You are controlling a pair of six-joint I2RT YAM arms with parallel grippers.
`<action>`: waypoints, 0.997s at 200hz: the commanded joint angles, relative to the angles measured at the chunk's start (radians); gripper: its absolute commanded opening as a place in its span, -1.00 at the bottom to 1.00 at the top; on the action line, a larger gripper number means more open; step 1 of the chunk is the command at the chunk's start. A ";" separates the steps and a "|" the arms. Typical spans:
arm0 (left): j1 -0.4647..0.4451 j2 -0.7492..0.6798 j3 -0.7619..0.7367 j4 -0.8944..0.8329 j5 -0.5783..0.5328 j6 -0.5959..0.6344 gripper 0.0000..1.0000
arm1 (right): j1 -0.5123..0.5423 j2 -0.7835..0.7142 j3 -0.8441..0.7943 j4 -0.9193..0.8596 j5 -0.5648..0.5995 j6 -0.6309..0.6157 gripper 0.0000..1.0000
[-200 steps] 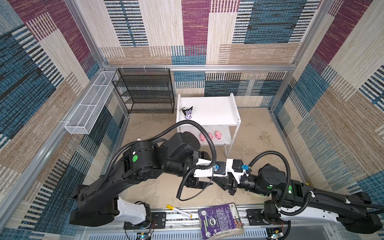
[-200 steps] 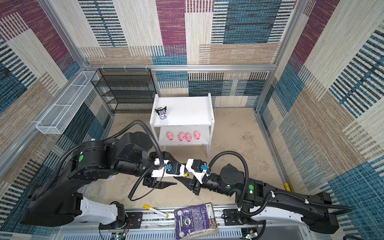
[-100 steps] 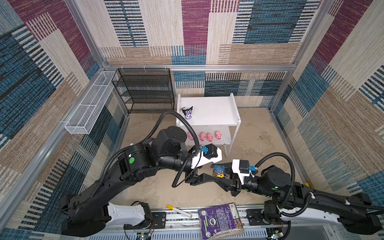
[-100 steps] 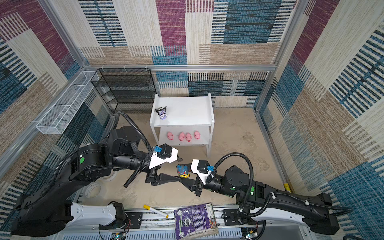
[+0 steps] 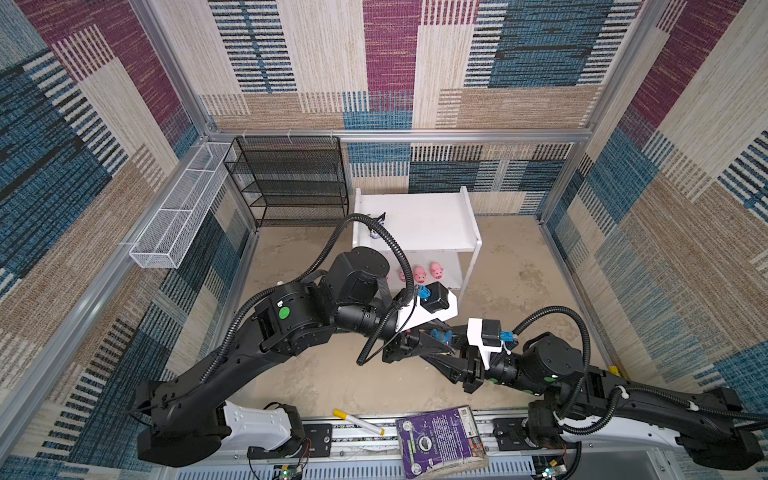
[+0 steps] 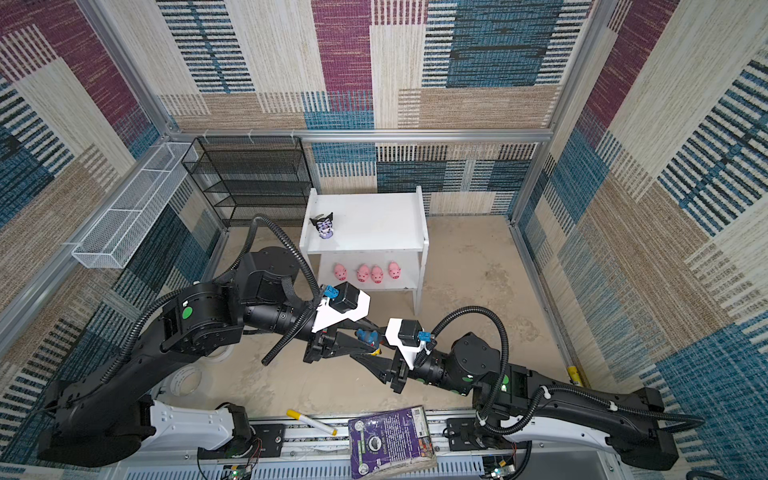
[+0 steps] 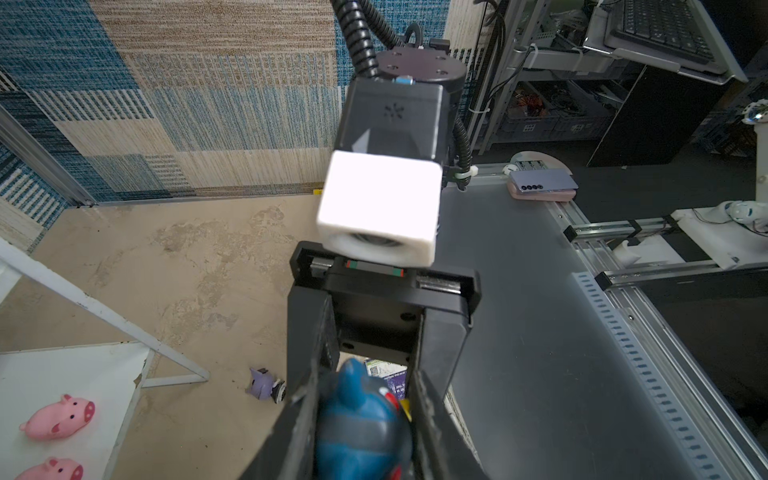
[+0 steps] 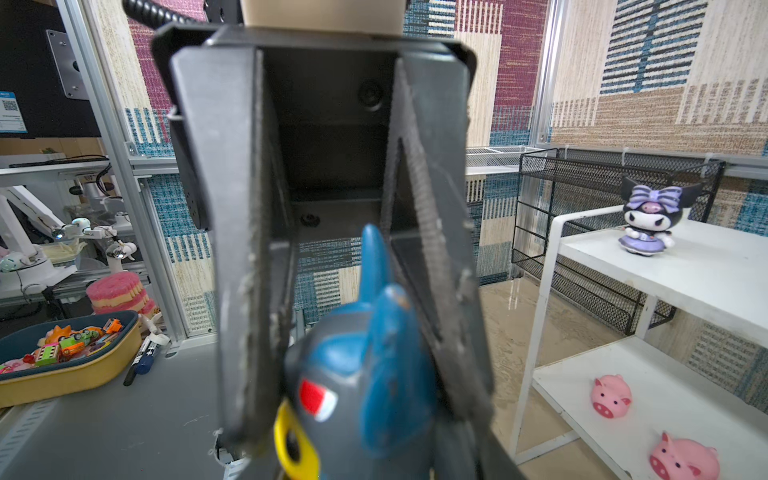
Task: Place and organize the plastic toys onto the shelf
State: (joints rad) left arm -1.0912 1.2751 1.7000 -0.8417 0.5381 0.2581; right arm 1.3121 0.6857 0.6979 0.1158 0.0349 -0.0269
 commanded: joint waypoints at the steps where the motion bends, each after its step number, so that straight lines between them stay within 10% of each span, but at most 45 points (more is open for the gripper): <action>1: 0.000 0.008 0.009 0.007 0.031 -0.019 -0.29 | 0.001 -0.007 -0.005 0.083 0.016 -0.014 -0.37; 45: 0.000 0.020 0.007 -0.003 0.028 -0.014 -0.03 | 0.001 -0.028 -0.017 0.104 0.029 -0.018 -0.38; 100: 0.002 0.019 0.018 0.009 0.018 -0.003 -0.75 | 0.001 -0.025 -0.017 0.098 0.033 -0.015 -0.34; 134: 0.007 0.044 0.058 0.003 0.030 0.014 -0.82 | 0.001 -0.031 -0.021 0.099 0.044 -0.010 -0.29; 199: 0.016 0.101 0.109 -0.002 0.020 0.041 -0.86 | 0.001 -0.062 -0.028 0.061 0.091 0.013 0.43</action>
State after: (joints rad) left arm -1.0790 1.3674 1.7969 -0.8360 0.5579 0.3084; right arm 1.3125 0.6353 0.6739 0.1600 0.0978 -0.0063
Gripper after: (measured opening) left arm 0.256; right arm 0.677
